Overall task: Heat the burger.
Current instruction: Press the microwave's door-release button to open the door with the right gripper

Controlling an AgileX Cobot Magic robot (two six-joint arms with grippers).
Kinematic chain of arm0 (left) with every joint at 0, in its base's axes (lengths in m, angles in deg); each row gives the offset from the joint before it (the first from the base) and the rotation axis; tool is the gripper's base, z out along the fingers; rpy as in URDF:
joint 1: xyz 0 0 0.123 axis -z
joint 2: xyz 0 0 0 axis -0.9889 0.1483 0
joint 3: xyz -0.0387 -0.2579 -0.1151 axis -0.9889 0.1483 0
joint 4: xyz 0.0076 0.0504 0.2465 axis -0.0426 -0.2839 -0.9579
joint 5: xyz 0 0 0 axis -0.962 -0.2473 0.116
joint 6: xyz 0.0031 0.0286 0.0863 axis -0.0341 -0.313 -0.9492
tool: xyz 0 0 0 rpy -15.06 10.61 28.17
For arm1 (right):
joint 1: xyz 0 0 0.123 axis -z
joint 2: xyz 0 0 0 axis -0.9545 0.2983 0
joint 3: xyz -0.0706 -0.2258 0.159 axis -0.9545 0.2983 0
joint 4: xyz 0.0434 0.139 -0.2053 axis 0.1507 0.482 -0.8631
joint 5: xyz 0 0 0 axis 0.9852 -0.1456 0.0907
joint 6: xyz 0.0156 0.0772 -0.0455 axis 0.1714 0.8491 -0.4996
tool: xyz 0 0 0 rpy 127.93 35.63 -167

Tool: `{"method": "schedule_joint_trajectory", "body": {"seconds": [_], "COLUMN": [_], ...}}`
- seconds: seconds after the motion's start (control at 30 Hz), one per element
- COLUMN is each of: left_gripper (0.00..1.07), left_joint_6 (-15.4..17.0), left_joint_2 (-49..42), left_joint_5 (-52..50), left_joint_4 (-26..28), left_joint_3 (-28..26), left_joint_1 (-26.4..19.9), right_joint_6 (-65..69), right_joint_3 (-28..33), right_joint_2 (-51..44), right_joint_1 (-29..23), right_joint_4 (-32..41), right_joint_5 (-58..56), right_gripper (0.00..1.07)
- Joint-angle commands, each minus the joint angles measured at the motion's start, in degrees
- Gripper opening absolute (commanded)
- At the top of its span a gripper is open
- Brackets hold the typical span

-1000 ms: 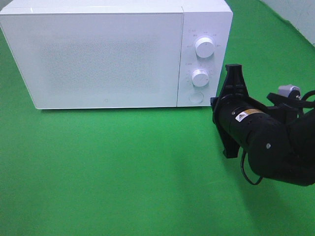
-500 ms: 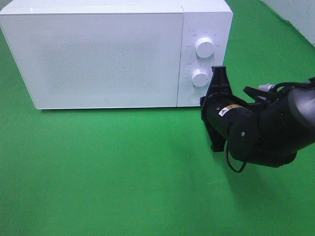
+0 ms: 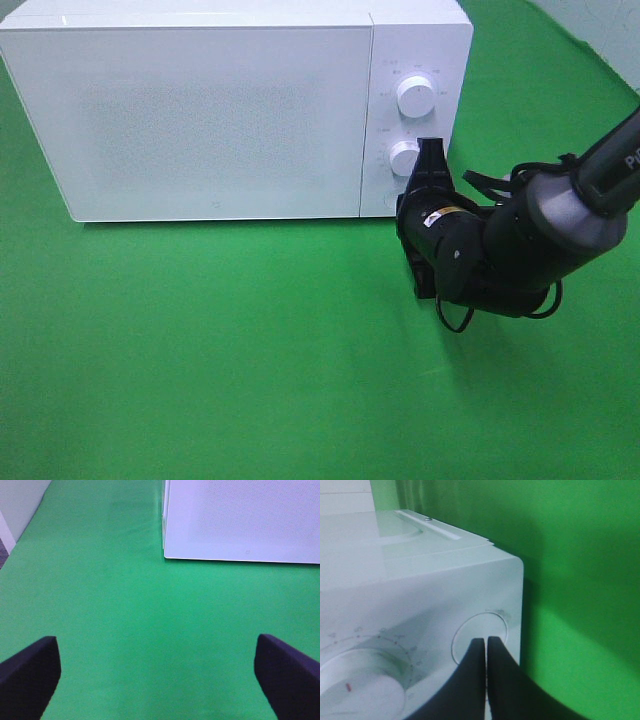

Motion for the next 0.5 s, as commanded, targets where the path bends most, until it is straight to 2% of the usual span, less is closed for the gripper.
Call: {"method": "schedule_joint_trajectory", "body": {"seconds": [0.03, 0.5], "left_gripper": [0.98, 0.98], "left_joint_6": [0.11, 0.11], "left_joint_2": [-0.63, -0.63], "left_joint_5": [-0.17, -0.17], "left_joint_4": [0.11, 0.11], "left_joint_3": [0.17, 0.17], "left_joint_1": [-0.29, -0.29], "right_joint_6": [0.46, 0.34], "right_joint_3": [-1.43, -4.81], "right_joint_2": [0.74, 2.35], "right_joint_1": [0.69, 2.01], "right_joint_4": [-0.86, -0.34], "right_joint_5": [-0.80, 0.00], "right_gripper": [0.00, 0.00]}}
